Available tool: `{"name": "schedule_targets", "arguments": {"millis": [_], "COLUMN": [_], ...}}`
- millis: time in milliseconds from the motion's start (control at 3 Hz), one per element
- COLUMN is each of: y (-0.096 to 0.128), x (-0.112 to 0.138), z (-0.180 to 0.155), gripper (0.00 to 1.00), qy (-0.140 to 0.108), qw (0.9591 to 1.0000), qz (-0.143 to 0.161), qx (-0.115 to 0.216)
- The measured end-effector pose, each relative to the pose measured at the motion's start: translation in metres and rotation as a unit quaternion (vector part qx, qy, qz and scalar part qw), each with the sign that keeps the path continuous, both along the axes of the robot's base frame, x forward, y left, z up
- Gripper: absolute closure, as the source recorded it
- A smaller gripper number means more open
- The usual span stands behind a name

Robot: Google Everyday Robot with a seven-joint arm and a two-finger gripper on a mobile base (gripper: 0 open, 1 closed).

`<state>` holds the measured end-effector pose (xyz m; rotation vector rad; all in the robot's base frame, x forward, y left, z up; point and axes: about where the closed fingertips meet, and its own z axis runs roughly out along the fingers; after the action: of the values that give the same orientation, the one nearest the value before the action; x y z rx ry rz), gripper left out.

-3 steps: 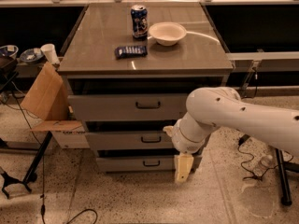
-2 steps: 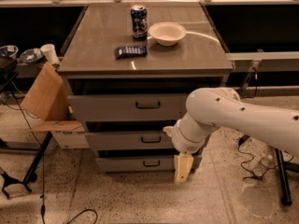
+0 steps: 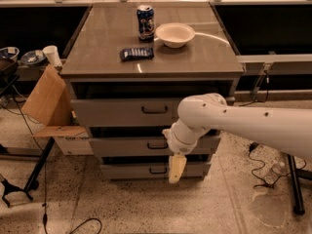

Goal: Open middle drawer

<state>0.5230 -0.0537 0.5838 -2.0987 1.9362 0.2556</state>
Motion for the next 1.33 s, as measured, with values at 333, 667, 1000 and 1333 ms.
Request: {"name": "schedule_targets", "arguments": {"millis": [333,667,1000,1333], "y": [0.005,0.009,0.011,0.007], "x": [0.034,0.066,0.090,0.102], "z": [-0.030,-0.063,-0.095,-0.123], "gripper": [0.00,0.00,0.00,0.00], "qy": [0.000,0.009,0.040,0.078], "qw": [0.9997,0.9984,0.9954,0.9899], "qz": [-0.023,-0.051,-0.075,-0.098], "qx": [-0.006,-0.020,-0.045,-0.066]}}
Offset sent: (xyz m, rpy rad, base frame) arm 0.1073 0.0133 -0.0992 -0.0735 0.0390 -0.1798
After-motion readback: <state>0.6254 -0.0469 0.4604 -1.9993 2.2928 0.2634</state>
